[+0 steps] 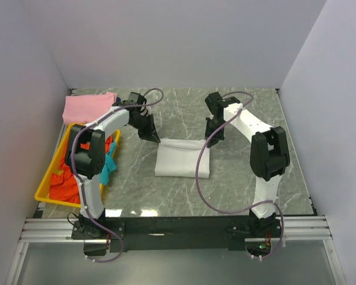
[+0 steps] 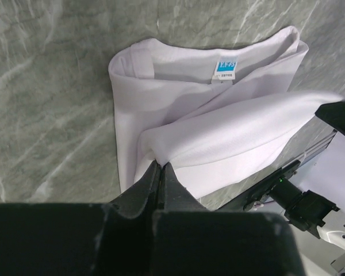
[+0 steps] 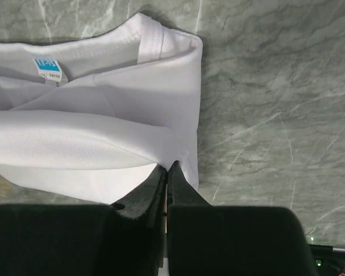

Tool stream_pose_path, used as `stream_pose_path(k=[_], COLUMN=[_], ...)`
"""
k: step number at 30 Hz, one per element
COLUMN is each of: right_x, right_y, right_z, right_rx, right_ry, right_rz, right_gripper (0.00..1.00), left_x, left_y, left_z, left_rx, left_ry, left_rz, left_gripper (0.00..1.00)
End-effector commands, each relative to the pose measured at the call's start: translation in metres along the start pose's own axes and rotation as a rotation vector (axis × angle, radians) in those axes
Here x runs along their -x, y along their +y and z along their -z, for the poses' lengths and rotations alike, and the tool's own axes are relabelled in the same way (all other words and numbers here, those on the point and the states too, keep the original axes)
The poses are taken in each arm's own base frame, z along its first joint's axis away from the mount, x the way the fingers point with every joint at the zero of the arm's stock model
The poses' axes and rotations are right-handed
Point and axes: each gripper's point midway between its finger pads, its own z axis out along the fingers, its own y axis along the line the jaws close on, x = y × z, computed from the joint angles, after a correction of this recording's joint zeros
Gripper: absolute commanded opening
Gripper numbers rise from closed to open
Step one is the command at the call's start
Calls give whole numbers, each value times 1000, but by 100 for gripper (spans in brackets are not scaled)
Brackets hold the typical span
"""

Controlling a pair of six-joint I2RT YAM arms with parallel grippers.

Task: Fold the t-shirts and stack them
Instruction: Fold the tshirt

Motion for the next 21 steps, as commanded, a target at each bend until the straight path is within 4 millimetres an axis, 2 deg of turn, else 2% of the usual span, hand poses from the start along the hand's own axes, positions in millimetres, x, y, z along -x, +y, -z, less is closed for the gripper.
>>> stream_pose_path(k=[1,4,5,6,8,9,11,14,16,21], right_x=[17,19,22,24,31,36,45,54,54,35], right_y=[-3,-4,-2,-1,2,4,9,15,20,29], right_z=[-2,-13,-13,-13,-11,-7,7,29,44,57], right_rx=[-11,-13,-4,-1,6,13,27,51,84,162], right_ry=[-25,-2,-2,-4,-17,-30,-63,-122,-157,-166], right_rz=[20,20,25,25,40,43,55,60,69,72], right_gripper=[0,2,10,33,47,57,61,62,62,58], left_x=[17,19,21,23,30,33,39,42,35,17], left_y=[-5,1,1,2,0,-3,-6,-14,-15,-17], left_z=[3,-1,-2,-1,1,7,12,22,24,25], left_rx=[-22,0,2,5,13,12,10,-13,-30,-89], left_ry=[-32,-31,-34,-42,-74,-93,-125,-166,-162,-146], left_rz=[-9,14,19,24,32,29,12,-28,-43,-72], left_gripper=[0,2,24,37,61,71,82,83,83,81])
